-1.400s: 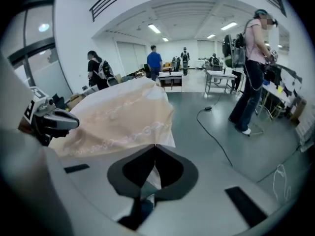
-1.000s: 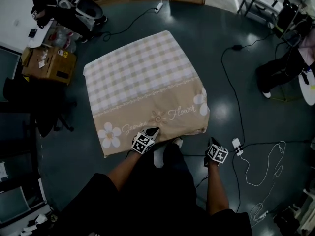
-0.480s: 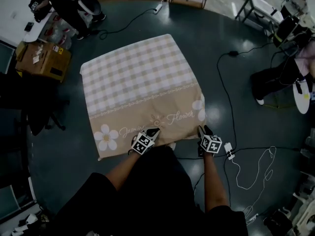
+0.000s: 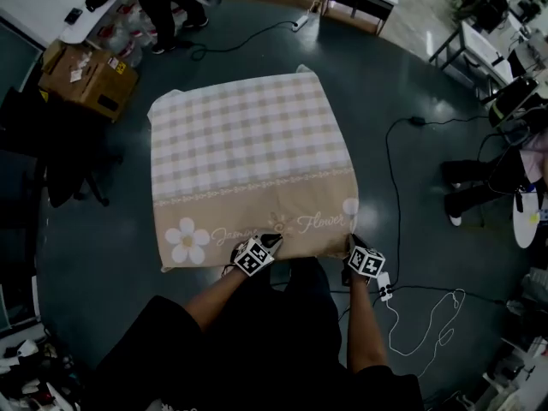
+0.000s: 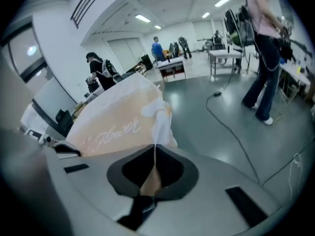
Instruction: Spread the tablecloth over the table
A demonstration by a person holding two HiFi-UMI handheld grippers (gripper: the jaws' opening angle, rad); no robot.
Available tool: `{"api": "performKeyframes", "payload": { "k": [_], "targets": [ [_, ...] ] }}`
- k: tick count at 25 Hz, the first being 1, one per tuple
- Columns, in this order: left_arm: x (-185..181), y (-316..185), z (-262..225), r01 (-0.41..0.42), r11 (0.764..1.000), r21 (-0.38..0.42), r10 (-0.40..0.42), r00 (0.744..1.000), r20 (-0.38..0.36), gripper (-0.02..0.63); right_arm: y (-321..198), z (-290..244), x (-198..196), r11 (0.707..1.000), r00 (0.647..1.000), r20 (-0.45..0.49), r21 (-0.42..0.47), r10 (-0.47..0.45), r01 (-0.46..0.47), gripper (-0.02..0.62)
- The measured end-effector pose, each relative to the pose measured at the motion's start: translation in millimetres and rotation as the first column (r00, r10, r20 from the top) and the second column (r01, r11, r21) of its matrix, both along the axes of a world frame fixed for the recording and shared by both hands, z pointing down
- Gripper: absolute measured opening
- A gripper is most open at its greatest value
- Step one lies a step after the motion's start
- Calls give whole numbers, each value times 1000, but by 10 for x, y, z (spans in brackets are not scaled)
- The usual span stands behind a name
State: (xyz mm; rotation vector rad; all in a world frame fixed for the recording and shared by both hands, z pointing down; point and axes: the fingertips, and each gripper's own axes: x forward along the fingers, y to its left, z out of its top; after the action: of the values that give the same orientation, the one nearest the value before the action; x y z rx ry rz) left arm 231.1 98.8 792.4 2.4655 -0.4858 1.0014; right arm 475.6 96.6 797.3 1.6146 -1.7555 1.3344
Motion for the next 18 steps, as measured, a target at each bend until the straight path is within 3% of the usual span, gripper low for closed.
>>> {"api": "performKeyframes", "payload": {
  "k": [2, 3, 4, 6, 9, 11, 13, 16, 18],
  "targets": [
    [69, -8, -10, 16, 1000, 4, -16, 999, 36, 20, -13, 81, 86, 996, 996, 71, -68, -47, 52, 64],
    [50, -31, -18, 34, 999, 9, -35, 998, 47, 20, -35, 85, 118, 991, 993, 76, -86, -92, 98, 163],
    [20, -42, -17, 58, 998, 9, -58, 997, 53, 20, -82, 44, 157, 986, 988, 63, -77, -142, 147, 200],
    [-98, -50, -15, 125, 992, 6, -125, 991, 51, 20, -259, -156, 149, 969, 969, 11, 23, -245, 245, 202],
    [-741, -144, -119, 265, 962, 62, -267, 963, 28, 18, -475, -470, -581, 888, 906, -35, 187, -421, 420, 202],
    [-1274, -184, -169, 358, 928, 101, -363, 931, 36, 18, -427, -527, -1179, 817, 839, -54, 203, -542, 540, 202],
    [-1599, -178, -134, 438, 895, 82, -443, 895, 56, 18, -330, -423, -1427, 775, 794, -79, 183, -602, 606, 202],
    [-1724, -178, -94, 510, 860, 4, -510, 860, 22, 18, -297, -315, -1390, 792, 819, -113, 211, -563, 573, 209],
    [-1715, -122, -71, 472, 882, -6, -471, 881, 34, 18, -312, -351, -1369, 816, 844, -114, 217, -524, 536, 201]
  ]
}}
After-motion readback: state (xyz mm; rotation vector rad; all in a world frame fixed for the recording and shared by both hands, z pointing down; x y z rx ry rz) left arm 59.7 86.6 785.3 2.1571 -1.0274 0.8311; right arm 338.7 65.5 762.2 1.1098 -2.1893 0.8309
